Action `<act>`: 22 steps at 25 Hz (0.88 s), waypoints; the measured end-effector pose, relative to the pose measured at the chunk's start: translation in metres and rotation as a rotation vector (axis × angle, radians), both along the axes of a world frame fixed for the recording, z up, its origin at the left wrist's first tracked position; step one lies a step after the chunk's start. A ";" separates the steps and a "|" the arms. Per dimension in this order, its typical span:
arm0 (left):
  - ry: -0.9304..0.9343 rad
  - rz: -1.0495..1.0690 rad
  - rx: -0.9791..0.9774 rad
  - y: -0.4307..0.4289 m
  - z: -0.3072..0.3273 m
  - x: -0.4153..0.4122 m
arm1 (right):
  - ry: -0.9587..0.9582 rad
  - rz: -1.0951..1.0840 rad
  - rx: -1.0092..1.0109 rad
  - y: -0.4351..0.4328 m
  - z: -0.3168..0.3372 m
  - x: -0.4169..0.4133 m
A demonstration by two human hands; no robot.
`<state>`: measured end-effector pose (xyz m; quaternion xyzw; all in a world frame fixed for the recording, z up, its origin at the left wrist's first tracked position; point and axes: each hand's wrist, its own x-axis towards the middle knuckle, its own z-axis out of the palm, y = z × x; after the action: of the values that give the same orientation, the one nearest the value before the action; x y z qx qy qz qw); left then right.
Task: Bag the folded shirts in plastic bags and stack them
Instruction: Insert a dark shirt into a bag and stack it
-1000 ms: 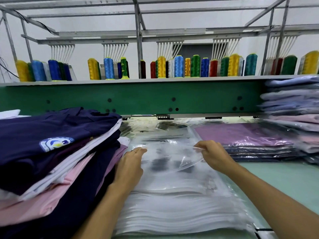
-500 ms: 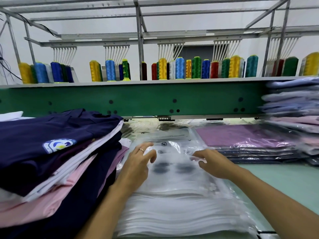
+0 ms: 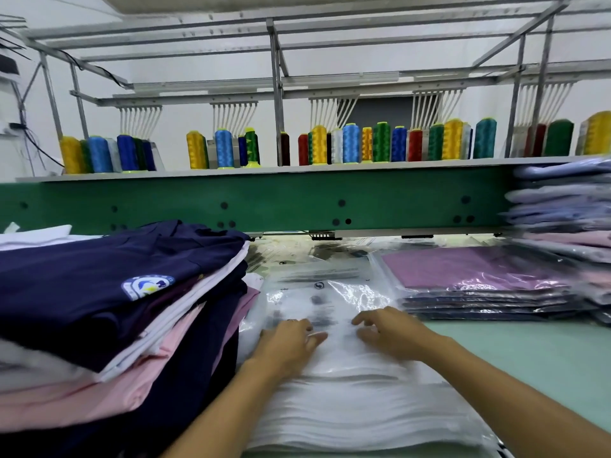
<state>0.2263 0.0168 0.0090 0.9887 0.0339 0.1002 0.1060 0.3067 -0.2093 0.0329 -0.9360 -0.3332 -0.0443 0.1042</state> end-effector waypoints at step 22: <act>0.164 0.346 0.362 0.112 0.234 -0.138 | 0.633 0.248 0.971 0.215 0.123 -0.142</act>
<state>0.0878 0.1292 0.2429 0.9759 0.1925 0.0410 -0.0943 0.1645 0.0057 0.1559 -0.7028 -0.3345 0.1023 0.6194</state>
